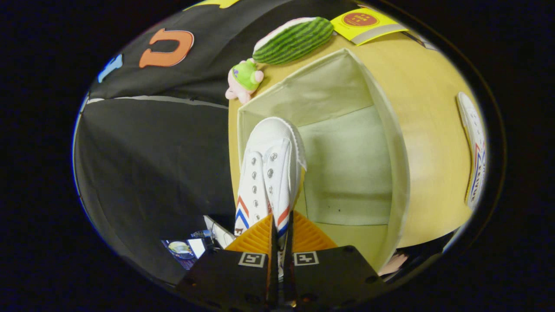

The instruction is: Open the storage box then place both shoes into the box .Put the left shoe in first, then the right shoe, with the right side of both shoes facing outward in a uniform manner.

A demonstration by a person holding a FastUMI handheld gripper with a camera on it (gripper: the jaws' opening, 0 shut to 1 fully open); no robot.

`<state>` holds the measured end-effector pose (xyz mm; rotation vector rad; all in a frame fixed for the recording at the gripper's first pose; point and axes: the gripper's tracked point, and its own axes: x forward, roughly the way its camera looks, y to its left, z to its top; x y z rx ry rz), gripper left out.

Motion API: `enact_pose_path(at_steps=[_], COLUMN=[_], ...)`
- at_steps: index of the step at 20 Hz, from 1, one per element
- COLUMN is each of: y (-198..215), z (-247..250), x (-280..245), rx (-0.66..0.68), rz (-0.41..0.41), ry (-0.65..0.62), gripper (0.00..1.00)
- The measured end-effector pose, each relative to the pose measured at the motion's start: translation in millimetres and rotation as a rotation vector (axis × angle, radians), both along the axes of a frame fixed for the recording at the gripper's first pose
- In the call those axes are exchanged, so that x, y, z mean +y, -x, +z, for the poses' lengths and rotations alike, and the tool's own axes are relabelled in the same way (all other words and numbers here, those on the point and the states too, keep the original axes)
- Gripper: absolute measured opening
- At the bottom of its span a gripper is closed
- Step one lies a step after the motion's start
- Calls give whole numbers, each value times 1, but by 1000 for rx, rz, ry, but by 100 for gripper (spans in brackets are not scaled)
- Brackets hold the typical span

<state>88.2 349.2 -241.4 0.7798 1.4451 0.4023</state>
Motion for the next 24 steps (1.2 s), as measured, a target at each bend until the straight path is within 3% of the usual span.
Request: enact_pose_path(at_steps=[5, 8, 11, 18, 24], y=[-5, 2, 6, 38, 45], z=[6, 9, 24, 63, 74], x=[9, 10, 3, -55, -157], rx=[-47, -73, -156, -314, -451], rz=[23, 51, 76, 154, 152], ry=[-44, -37, 3, 127, 330], gripper=[41, 76, 92, 97, 98])
